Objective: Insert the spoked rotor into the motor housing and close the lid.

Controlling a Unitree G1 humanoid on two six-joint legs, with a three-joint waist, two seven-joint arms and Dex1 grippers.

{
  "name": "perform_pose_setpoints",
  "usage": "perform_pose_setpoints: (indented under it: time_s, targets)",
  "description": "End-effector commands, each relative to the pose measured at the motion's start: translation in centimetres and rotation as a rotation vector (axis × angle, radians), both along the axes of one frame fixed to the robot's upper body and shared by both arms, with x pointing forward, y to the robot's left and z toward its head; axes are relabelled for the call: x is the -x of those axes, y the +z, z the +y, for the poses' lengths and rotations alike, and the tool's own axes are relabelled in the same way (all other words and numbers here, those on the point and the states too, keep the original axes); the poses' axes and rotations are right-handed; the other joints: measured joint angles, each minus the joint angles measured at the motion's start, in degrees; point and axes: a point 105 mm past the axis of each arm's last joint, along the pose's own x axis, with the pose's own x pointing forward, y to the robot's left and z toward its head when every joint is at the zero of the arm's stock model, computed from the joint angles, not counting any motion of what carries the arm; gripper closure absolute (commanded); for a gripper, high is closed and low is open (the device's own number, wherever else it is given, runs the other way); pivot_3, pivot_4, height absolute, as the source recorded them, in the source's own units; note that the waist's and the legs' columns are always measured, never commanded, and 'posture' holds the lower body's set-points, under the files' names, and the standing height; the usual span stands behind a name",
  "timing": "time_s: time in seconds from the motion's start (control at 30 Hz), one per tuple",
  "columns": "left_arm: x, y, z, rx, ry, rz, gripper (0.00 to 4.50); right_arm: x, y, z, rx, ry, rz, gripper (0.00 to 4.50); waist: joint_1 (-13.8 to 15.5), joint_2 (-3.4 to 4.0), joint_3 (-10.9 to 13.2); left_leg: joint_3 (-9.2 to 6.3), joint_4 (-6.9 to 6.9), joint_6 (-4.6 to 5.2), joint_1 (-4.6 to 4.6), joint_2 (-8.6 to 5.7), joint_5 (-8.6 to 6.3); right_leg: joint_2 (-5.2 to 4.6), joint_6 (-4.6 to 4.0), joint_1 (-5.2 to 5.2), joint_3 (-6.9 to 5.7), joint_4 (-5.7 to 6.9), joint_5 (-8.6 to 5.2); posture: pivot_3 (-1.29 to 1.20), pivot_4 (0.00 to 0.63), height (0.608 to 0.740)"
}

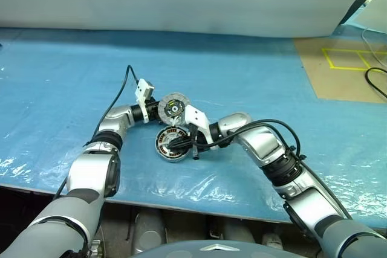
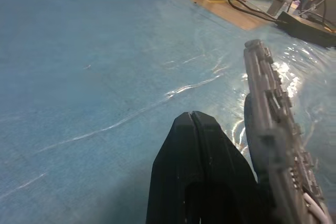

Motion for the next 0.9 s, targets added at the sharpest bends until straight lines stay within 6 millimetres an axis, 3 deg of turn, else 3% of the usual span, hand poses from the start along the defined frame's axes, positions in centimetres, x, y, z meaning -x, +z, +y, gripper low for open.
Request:
perform_pose_setpoints:
  time_s: [0.03, 0.33, 0.5, 0.57, 0.67, 0.9]
  targets:
    - [-0.3, 2.3, -0.5, -0.002, -0.051, -0.090, 4.48, -0.4, 2.5, -0.6, -0.077, -0.021, -0.037, 4.50, 0.01, 0.00, 0.00, -0.02, 0.00, 0.00, -0.01, 0.00, 0.00, 0.00, 0.01, 0.00, 0.00, -0.01, 0.00, 0.00, 0.150, 0.740]
    - [0.5, 1.9, -1.3, -0.029, -0.130, -0.103, 4.48, -0.6, 6.5, -3.6, -0.143, -0.064, -0.068, 4.50, 0.16, -0.01, 0.01, -0.10, -0.01, 0.00, -0.07, -0.02, 0.00, 0.01, 0.02, 0.01, -0.05, -0.10, 0.01, 0.00, 0.150, 0.740]
    - [0.8, 2.3, -1.8, 0.020, -0.171, -0.087, 4.48, -1.1, 8.3, -9.7, -0.155, -0.244, -0.029, 4.50, 0.82, 0.00, 0.02, -0.23, -0.05, 0.00, -0.19, -0.08, 0.00, 0.01, 0.29, 0.18, -0.09, -0.57, 0.18, 0.00, 0.150, 0.740]
    - [1.2, 2.4, -1.8, 0.023, -0.206, -0.096, 4.48, -1.1, 8.1, -12.2, -0.127, -0.327, -0.016, 4.50, 1.39, -0.01, 0.03, -0.24, -0.05, 0.00, -0.19, -0.17, 0.00, -0.04, 0.33, 0.26, -0.06, -0.68, 0.22, 0.00, 0.150, 0.740]
    - [1.6, 2.6, -1.9, 0.028, -0.238, -0.110, 4.48, -0.8, 6.7, -13.9, -0.076, -0.392, -0.005, 4.50, 1.56, -0.01, 0.03, -0.26, -0.13, 0.00, -0.13, -0.16, 0.00, -0.01, 0.32, 0.28, -0.07, -0.69, 0.21, 0.00, 0.150, 0.740]
    - [3.2, 3.6, -3.7, 0.050, -0.395, -0.151, 4.48, -0.5, 4.3, -13.6, -0.052, -0.452, 0.016, 4.50, 1.48, 0.09, 0.08, -0.26, -0.17, 0.01, -0.08, -0.16, 0.01, -0.02, 0.31, 0.28, -0.07, -0.69, 0.21, 0.00, 0.150, 0.740]
